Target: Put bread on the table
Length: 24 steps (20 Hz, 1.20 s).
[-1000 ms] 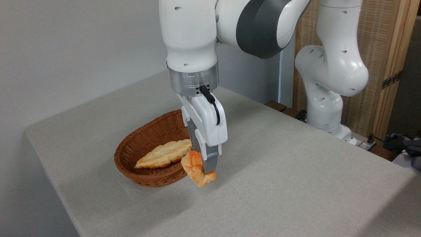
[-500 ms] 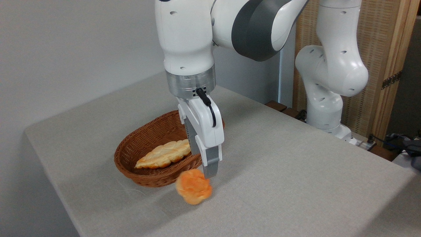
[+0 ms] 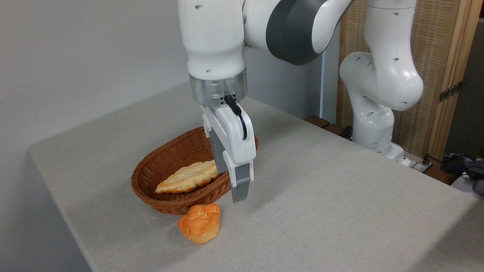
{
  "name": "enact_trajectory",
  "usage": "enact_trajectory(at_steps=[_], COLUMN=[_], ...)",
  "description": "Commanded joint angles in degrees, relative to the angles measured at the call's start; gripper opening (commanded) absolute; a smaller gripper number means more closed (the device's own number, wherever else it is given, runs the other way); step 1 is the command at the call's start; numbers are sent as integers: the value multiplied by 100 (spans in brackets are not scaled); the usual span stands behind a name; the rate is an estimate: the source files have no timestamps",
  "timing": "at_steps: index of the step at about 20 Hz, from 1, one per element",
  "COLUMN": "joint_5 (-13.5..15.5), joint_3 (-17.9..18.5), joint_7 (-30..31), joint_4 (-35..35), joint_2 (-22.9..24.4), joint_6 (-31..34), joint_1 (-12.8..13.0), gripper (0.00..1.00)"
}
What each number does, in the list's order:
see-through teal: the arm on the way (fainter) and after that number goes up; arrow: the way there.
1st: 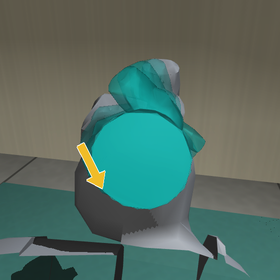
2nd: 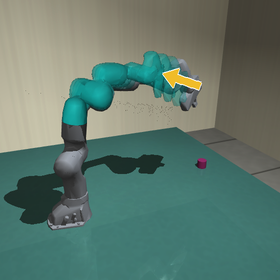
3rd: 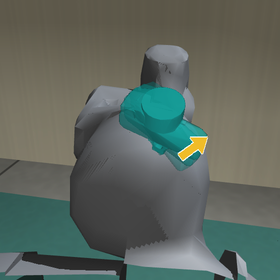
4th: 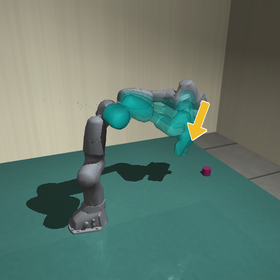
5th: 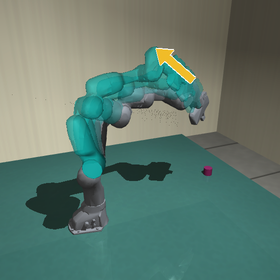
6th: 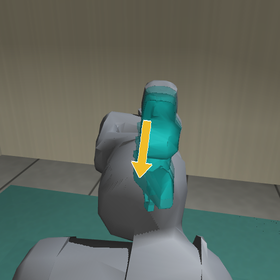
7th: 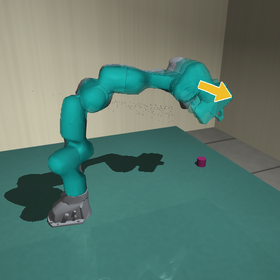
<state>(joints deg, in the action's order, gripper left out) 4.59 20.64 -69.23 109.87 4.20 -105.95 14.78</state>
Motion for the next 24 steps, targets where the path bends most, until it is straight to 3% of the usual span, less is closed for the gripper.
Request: enact_trajectory(at_steps=[1, 6, 12, 16, 24], joint_5=[-28, -72, -72, -186, -336], joint_3=[-51, -480, -877, -1096, -1088], joint_7=[400, 1032, 2483, 2686, 2950], joint_4=[-316, -528, -774, -774, -783], joint_2=[116, 116, 124, 124, 116], joint_6=[145, 153, 224, 320, 373], joint_1=[78, 78, 78, 78, 51], gripper=[100, 100, 100, 100, 100])
